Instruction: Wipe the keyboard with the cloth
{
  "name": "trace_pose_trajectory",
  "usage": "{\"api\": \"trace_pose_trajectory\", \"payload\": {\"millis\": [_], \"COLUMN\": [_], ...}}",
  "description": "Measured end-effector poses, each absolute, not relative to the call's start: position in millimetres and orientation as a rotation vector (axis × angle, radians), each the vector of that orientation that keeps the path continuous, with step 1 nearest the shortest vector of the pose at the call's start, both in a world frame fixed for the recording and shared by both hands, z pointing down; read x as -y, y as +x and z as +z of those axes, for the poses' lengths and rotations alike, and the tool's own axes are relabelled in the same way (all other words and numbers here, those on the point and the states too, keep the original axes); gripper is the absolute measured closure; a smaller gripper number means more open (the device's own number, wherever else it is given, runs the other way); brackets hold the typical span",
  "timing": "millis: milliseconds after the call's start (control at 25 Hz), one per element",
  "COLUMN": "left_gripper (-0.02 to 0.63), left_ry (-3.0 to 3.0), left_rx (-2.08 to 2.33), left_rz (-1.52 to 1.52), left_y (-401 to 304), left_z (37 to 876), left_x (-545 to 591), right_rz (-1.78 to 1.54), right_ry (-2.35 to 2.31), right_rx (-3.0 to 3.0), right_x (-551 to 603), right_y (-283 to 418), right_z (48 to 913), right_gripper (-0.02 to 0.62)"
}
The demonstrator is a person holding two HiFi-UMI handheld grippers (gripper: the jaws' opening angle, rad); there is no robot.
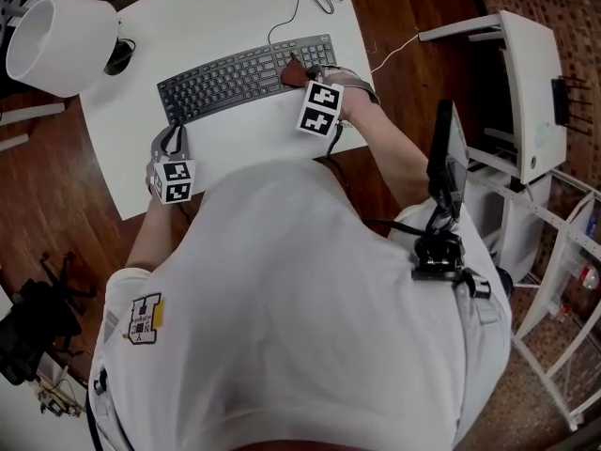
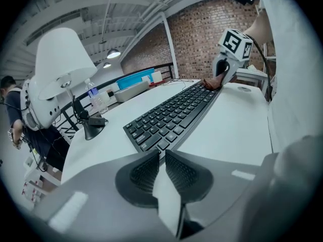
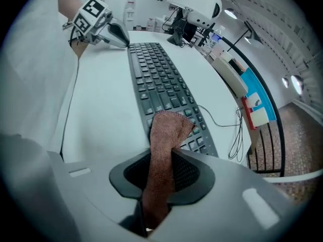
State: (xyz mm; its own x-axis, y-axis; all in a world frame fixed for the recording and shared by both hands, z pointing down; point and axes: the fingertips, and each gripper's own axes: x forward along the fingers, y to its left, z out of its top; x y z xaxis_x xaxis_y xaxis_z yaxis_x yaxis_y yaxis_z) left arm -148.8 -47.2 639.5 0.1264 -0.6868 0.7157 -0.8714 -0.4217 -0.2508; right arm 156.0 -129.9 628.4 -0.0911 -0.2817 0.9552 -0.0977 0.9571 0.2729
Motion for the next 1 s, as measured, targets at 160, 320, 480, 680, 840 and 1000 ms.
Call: {"api": "trace_pose_trajectory", "payload": {"millis": [160, 320, 480, 680, 840, 1000], "left_gripper": [0.569, 0.569, 0.569, 0.569, 0.569, 0.569], "left_ry": [2.189, 2.194, 2.194, 2.173, 2.171, 2.182], "left_rx": [1.516, 1.499, 1.493, 1.486, 1.482, 1.487], "left_rz": [1.181, 1.190, 1.192, 1.187, 1.186, 1.175], "left_y": [-147.2, -147.2, -145.1, -142.9, -145.8, -149.0], "left_z": [639.2, 639.9, 639.2, 638.7, 638.3, 639.2], "left_x": [47.2, 46.9, 47.4, 47.5, 48.3, 47.9], "right_rz": [-0.119, -0.122, -0.175, -0.278, -0.286, -0.294], "right_ry": [0.273, 0.270, 0.321, 0.352, 0.292, 0.254], "right_rx": [1.662, 1.662, 1.694, 1.725, 1.712, 1.707], "right_x": [95.4, 99.1, 149.5, 223.1, 226.6, 193.8], "right_y": [164.0, 161.1, 142.7, 92.7, 70.2, 73.1], "right_z": [633.1, 632.5, 617.7, 605.0, 615.5, 622.2], "right_gripper": [0.508, 0.508, 0.508, 0.508, 0.508, 0.508]}}
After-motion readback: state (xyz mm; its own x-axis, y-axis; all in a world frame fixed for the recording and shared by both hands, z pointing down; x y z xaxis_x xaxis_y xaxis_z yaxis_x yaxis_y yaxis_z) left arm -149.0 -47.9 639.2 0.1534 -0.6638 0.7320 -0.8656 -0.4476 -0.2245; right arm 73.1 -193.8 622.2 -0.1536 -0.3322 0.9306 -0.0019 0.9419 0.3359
